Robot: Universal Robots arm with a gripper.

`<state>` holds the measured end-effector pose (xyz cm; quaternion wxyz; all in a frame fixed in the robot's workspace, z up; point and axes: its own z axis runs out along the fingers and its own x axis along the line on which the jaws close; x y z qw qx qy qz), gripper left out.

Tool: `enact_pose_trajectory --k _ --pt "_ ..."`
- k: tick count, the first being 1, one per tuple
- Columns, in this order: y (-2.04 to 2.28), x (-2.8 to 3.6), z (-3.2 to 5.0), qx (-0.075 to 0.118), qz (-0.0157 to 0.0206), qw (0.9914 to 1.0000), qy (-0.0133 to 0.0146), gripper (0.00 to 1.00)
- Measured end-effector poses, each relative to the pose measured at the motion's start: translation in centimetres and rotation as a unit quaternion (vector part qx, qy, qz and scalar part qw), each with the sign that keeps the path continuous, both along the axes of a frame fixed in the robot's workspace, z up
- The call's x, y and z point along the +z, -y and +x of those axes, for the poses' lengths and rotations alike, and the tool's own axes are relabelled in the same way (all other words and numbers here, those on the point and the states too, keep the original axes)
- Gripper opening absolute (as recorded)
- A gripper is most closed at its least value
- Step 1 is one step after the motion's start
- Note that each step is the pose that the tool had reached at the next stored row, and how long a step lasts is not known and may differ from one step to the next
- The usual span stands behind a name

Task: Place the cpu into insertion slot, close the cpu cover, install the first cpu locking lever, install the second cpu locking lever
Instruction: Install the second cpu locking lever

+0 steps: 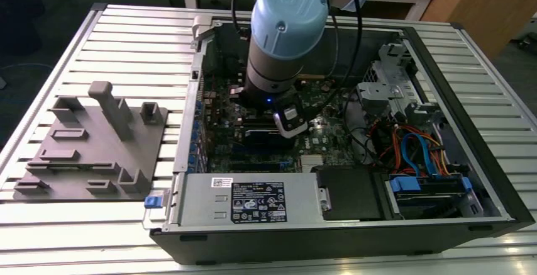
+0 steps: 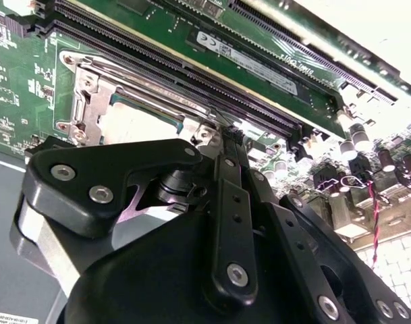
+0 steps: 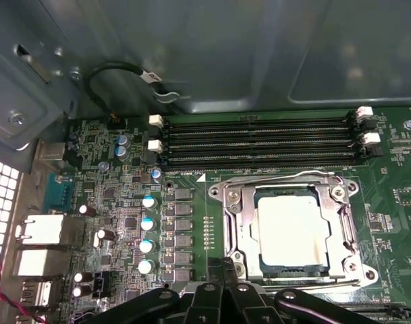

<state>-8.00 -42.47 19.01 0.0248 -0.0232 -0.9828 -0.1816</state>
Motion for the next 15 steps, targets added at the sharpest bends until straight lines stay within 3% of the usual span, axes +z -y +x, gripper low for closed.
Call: enact_pose_trajectory --k 10,15 --pt "-0.03 0.42 -0.03 0.0 -0.0001 1.0 0.0 0.11" --pt "-0.11 0.8 -0.03 0.0 -0.0023 1.0 0.0 0.11"
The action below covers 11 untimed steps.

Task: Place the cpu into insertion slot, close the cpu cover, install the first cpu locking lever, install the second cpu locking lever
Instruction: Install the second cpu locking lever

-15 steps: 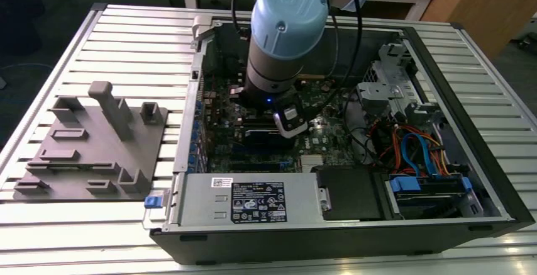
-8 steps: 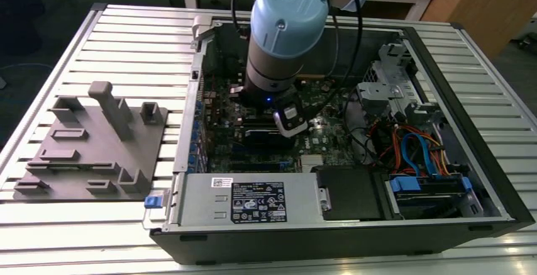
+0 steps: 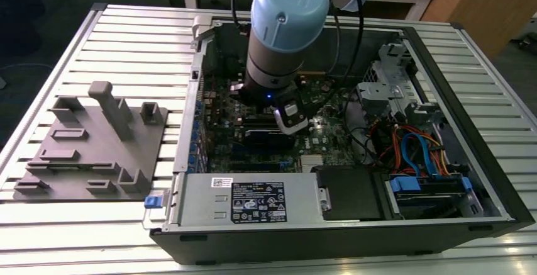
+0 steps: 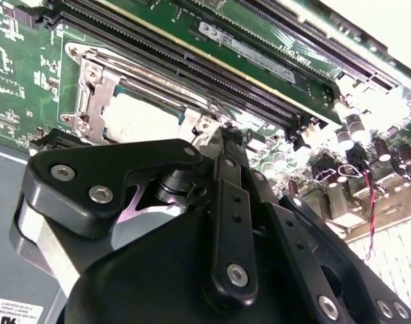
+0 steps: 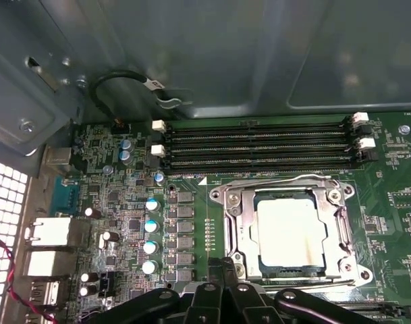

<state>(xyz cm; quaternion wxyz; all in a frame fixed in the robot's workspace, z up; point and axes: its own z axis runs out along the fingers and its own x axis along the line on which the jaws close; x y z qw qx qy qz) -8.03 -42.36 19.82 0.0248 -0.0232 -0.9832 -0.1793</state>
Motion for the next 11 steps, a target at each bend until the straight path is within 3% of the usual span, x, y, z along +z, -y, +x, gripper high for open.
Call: enact_pose_trajectory --k 7,11 --pt "-0.09 -0.06 0.0 0.0 -0.0006 1.0 0.0 0.11" --pt "0.13 -0.43 -0.01 0.0 -0.0006 1.0 0.0001 0.11"
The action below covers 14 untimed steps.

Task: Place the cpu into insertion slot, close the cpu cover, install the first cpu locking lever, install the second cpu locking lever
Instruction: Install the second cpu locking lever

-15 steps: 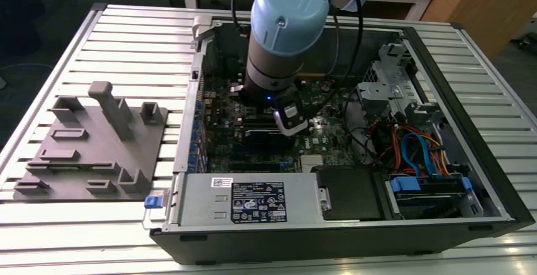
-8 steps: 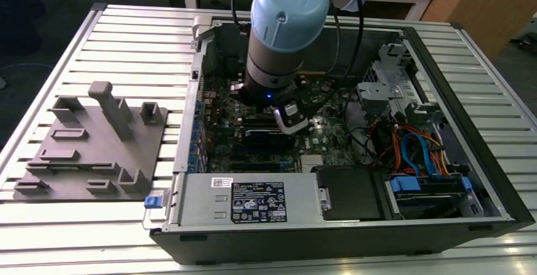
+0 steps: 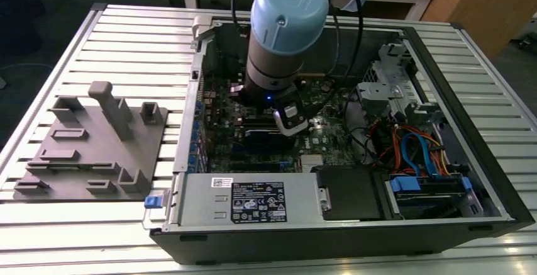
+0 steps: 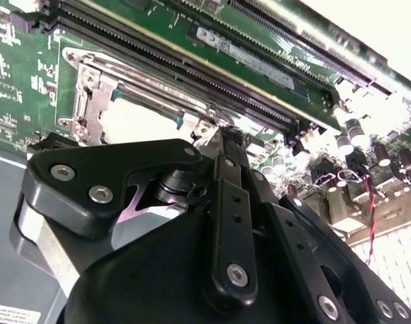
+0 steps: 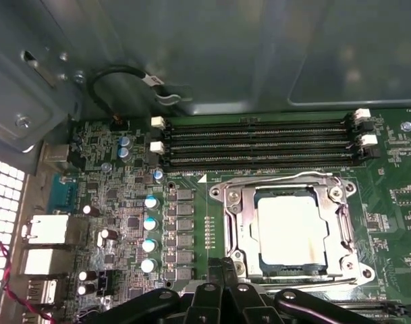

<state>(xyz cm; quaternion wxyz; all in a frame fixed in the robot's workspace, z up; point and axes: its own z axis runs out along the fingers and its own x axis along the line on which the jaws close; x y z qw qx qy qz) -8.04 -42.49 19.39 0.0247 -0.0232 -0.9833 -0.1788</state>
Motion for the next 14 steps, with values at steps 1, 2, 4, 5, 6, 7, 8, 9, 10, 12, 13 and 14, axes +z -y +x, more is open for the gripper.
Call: enact_pose_trajectory --k 1,2,4,5,6,7,8,9,10,12,13,14 --pt "0.01 -0.1 0.0 0.0 0.0 1.0 0.0 0.11" --pt "0.02 -0.2 0.0 0.0 -0.0001 1.0 0.0 0.11" --pt "0.02 -0.47 0.0 0.0 -0.0001 1.0 0.0 0.11" --pt "0.02 -0.58 0.0 0.0 -0.0002 1.0 0.0 0.11" --pt "0.03 -0.65 -0.02 0.0 -0.0003 1.0 -0.0001 0.11" --pt "0.02 -0.72 -0.04 0.0 -0.0001 1.0 -0.0001 0.11" --pt "0.02 -0.76 -0.07 0.0 -0.0001 1.0 0.0 0.11" --pt "0.02 -0.78 -0.1 0.0 -0.0001 1.0 -0.0001 0.11" --pt "0.02 -0.78 -0.11 0.0 -0.0002 1.0 -0.0001 0.11" --pt "0.02 -0.79 -0.11 0.0 -0.0001 1.0 -0.0001 0.11" --pt "0.02 -0.78 -0.11 0.0 -0.0001 1.0 0.0 0.11" --pt "0.02 -0.71 -0.12 0.0 -0.0001 1.0 0.0 0.11"
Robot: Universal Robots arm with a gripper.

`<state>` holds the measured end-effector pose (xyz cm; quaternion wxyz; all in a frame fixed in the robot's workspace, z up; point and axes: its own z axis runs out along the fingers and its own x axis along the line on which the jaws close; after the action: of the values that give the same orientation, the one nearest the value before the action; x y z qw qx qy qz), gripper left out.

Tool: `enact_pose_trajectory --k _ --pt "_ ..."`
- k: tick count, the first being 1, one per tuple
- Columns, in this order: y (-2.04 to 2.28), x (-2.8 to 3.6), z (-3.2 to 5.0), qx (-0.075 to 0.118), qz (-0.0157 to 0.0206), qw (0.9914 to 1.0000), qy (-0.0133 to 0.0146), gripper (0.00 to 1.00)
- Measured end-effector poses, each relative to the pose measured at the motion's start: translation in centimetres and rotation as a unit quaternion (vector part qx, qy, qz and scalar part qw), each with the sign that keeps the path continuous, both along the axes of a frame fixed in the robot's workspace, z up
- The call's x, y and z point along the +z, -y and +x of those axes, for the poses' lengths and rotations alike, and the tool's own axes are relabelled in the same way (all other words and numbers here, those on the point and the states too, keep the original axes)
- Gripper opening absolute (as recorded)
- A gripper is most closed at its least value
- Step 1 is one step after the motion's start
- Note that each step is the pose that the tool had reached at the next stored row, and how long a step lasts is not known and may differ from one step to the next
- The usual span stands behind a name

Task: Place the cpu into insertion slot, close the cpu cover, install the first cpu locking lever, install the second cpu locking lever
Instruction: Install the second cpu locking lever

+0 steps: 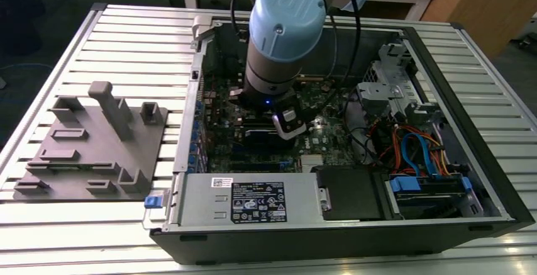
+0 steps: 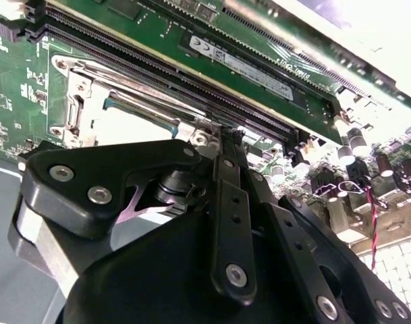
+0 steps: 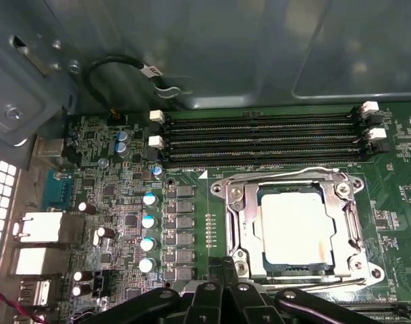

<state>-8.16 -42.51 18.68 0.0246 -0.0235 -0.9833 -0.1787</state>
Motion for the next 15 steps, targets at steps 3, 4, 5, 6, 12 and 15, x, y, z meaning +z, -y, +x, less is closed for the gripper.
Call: enact_pose_trajectory --k 3,4,5,6,12,15 --pt "0.0 0.52 -0.07 0.0 0.0 1.0 -0.0001 0.11" --pt "0.0 0.71 -0.08 0.0 0.0 1.0 0.0 0.11" --pt "0.0 0.89 -0.08 0.0 0.0 1.0 0.0 0.11" --pt "0.0 1.08 -0.08 0.0 0.0 1.0 -0.0001 0.11" --pt "-0.01 1.61 -0.08 0.0 0.0001 1.0 0.0 0.11" --pt "-0.01 1.66 -0.08 0.0 0.0 1.0 -0.0001 0.11"
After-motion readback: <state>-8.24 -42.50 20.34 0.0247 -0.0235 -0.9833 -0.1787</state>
